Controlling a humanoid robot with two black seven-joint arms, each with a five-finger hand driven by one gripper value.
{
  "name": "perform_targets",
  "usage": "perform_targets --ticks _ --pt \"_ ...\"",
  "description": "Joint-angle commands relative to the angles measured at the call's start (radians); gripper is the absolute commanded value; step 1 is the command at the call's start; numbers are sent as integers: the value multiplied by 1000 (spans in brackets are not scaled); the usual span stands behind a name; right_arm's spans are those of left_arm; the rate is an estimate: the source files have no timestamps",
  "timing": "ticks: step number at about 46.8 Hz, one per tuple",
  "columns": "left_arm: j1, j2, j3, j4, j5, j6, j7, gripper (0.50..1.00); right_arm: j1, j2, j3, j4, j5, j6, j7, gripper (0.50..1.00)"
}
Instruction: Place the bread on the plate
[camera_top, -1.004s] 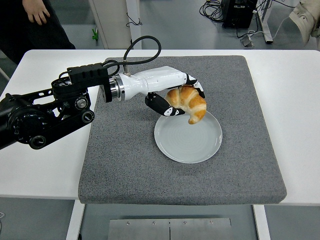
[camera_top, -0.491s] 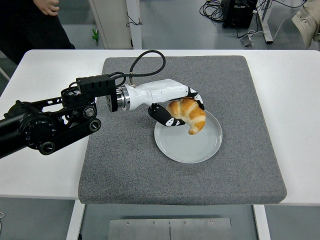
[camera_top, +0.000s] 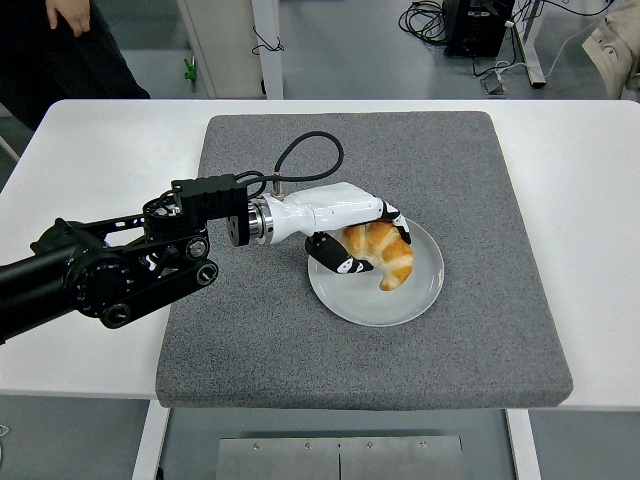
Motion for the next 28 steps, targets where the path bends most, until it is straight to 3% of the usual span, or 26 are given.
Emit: perform_targets --ticks 1,28 --pt "3 -2 0 11 1 0 0 542 -1 0 0 0 0 0 0 1000" --pt "15 -57 29 83 3 26 3 542 -1 0 0 0 0 0 0 1000"
